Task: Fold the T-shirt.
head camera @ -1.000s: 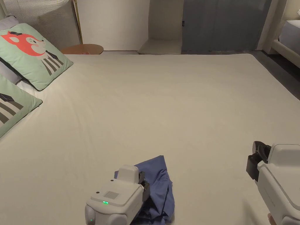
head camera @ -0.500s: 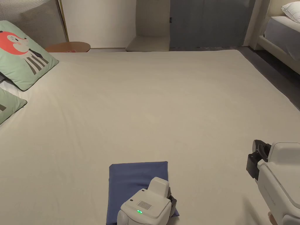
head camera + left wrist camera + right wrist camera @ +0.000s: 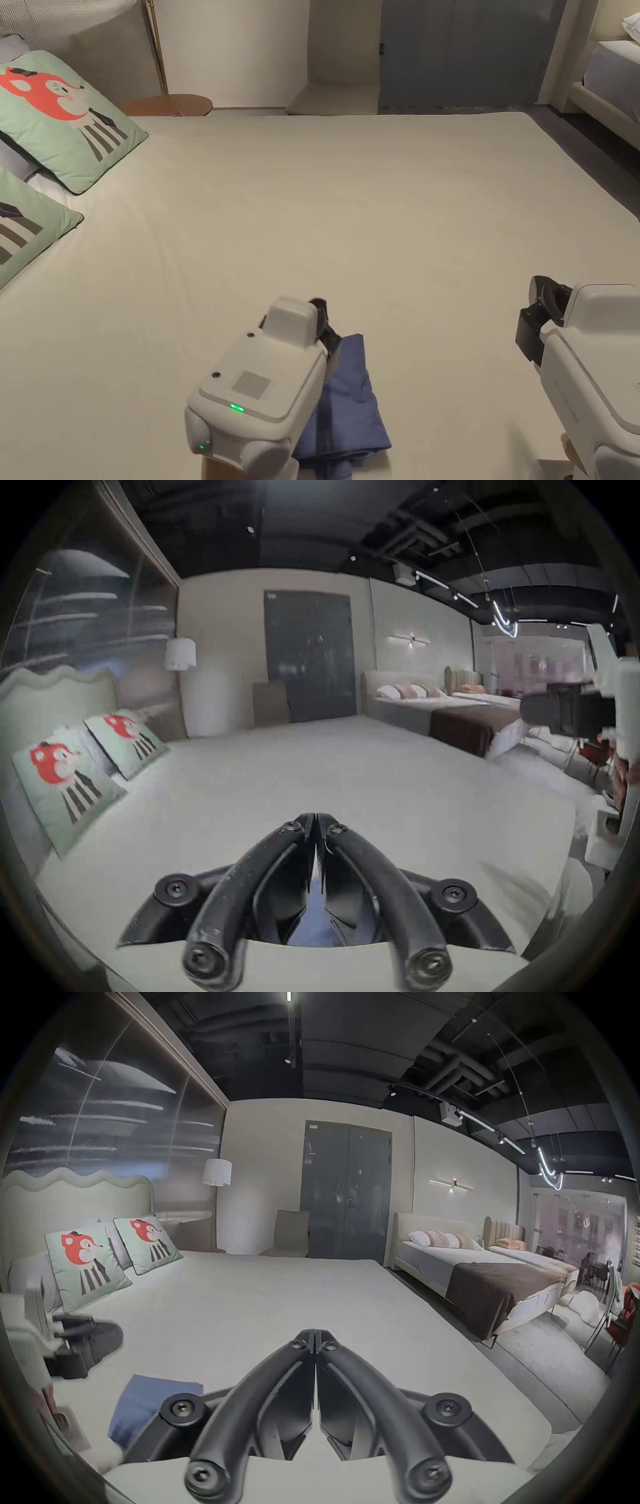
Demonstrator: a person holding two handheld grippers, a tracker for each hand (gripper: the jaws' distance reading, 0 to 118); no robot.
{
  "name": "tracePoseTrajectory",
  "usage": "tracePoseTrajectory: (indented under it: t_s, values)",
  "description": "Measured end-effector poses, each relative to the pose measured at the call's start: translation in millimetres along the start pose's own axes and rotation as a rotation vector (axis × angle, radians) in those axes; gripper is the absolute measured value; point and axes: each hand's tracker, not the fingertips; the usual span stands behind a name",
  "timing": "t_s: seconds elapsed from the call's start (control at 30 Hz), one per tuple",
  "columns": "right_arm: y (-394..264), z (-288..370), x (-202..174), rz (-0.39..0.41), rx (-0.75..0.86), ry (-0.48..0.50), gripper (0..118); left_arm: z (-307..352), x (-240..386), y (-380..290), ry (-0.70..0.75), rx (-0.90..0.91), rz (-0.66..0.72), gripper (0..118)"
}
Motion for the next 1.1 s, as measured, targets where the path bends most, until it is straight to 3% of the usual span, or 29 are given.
tracePoseTrajectory:
  t_s: [0.3, 0.53, 0.83, 1.1]
  values:
    - [8.7, -0.8, -25.4, -0.013, 0.046, 0.042, 1, 27.0, -70.7, 20.6, 0.202, 0.105, 0.015, 0]
    - [8.9, -3.8, -36.0, -0.010, 0.048, 0.066, 1, 35.4, -105.0, 13.1, 0.280, 0.117, 0.060, 0]
    - [5.3, -13.8, -48.4, -0.001, 0.033, 0.084, 1, 35.0, -115.4, 6.8, 0.278, 0.115, 0.077, 0]
    - [-38.7, -51.7, -103.6, -0.008, -0.183, 0.251, 1, 34.0, -112.2, 2.2, 0.267, 0.104, 0.069, 0]
